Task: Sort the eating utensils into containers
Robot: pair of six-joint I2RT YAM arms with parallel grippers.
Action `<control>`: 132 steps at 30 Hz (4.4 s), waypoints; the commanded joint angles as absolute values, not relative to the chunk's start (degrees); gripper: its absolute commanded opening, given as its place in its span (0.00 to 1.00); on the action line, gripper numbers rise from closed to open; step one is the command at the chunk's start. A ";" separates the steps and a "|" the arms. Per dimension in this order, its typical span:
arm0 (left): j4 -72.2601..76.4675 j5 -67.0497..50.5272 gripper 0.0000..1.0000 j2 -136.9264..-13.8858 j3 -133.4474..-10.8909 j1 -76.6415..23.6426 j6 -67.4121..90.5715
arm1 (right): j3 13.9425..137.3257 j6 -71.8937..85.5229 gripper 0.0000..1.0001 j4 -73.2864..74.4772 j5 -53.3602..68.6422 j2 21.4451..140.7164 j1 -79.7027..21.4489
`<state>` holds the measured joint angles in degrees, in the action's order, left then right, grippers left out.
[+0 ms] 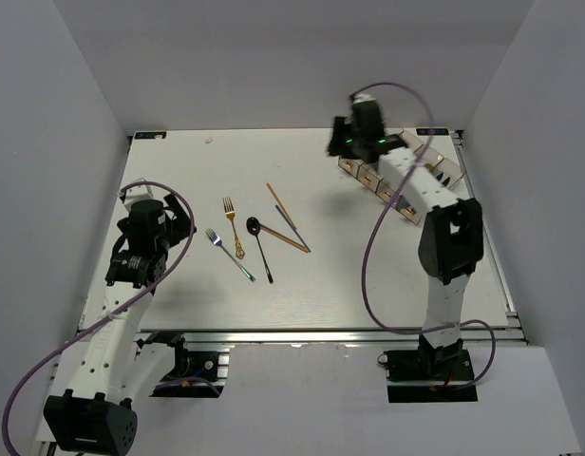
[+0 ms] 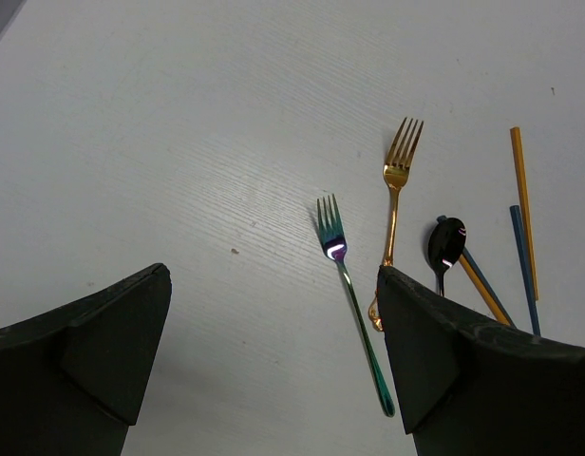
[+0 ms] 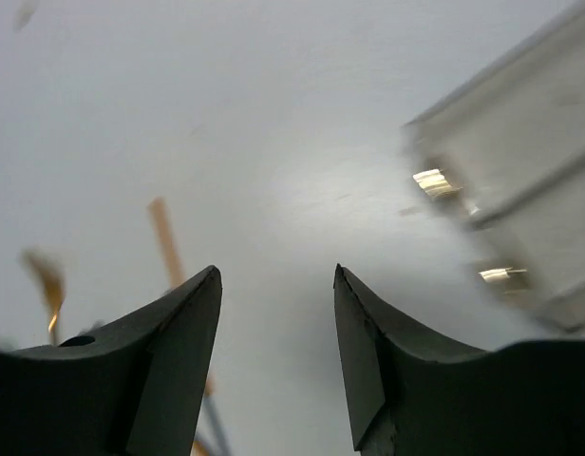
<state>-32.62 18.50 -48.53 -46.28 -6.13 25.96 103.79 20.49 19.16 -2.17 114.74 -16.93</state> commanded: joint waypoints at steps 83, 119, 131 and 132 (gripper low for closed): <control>-32.96 18.81 0.98 -49.22 -46.93 -6.24 25.93 | 106.36 36.56 0.00 18.37 -19.69 121.03 -0.62; -33.49 20.57 0.98 -50.89 -47.20 -6.24 26.28 | 100.80 3.34 0.63 20.31 -3.69 115.92 -35.93; -33.49 20.22 0.98 -50.80 -47.11 -6.24 26.19 | 115.48 2.20 0.42 16.53 -9.14 134.72 -40.08; -33.40 20.13 0.98 -50.80 -47.11 -6.24 26.10 | 116.27 2.11 0.41 16.44 -9.31 135.78 -40.08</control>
<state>-33.04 19.97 -51.33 -46.28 -6.13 25.98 112.14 3.84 19.14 -6.85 133.78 -40.12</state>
